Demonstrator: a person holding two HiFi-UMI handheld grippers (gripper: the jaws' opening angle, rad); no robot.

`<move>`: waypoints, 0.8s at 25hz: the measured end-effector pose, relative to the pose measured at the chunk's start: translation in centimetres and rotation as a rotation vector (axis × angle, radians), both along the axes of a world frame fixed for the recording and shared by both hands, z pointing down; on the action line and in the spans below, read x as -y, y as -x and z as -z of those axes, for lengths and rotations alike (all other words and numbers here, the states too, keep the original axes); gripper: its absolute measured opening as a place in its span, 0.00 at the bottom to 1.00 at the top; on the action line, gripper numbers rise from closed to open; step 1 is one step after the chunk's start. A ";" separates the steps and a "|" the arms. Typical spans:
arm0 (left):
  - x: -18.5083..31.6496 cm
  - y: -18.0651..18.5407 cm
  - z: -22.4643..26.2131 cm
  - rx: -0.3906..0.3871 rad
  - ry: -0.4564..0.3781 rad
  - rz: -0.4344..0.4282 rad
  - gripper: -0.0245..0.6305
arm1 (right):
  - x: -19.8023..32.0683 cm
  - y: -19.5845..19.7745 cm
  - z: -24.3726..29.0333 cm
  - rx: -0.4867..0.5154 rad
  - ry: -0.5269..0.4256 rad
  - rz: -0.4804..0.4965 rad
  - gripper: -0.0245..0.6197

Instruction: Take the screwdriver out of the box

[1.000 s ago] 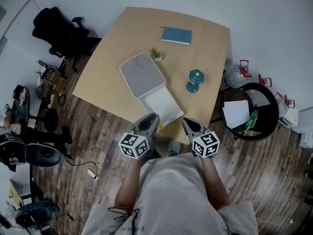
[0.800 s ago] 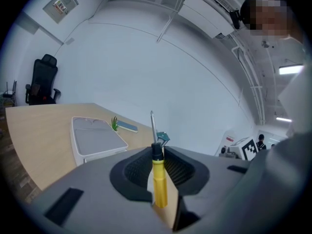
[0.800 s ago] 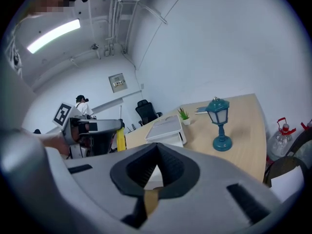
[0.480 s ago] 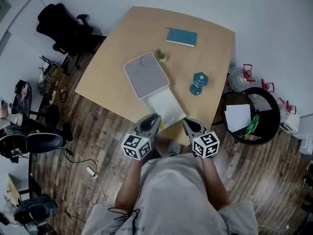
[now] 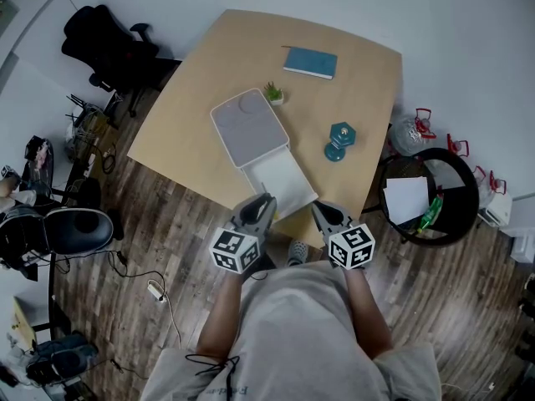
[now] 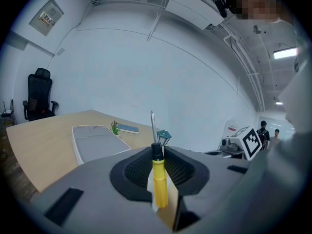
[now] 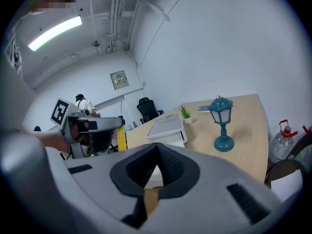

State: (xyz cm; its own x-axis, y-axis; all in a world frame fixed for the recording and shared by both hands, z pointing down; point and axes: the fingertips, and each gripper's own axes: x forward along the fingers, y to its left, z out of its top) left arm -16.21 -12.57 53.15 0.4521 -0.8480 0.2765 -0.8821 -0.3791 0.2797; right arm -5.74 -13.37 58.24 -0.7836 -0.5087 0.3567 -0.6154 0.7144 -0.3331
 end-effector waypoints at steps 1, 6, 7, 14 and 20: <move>0.0 0.0 0.0 0.002 0.000 -0.001 0.15 | 0.0 0.0 0.0 -0.001 0.000 -0.001 0.04; 0.0 0.1 0.1 0.011 0.000 -0.003 0.15 | 0.1 -0.1 0.1 -0.001 0.001 -0.006 0.04; 0.0 0.2 0.0 0.012 0.000 -0.003 0.15 | 0.1 0.0 0.1 0.000 0.001 -0.006 0.04; 0.0 0.3 0.1 0.019 -0.002 -0.002 0.15 | 0.0 0.3 0.1 0.001 -0.001 0.004 0.04; 0.0 0.2 0.1 0.021 -0.001 0.000 0.15 | 0.0 0.4 0.1 -0.006 -0.009 0.014 0.04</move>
State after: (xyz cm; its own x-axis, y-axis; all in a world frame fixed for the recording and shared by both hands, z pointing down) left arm -16.45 -12.61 53.10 0.4461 -0.8483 0.2853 -0.8878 -0.3793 0.2607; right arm -6.11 -13.41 58.17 -0.7885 -0.5009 0.3570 -0.6072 0.7262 -0.3224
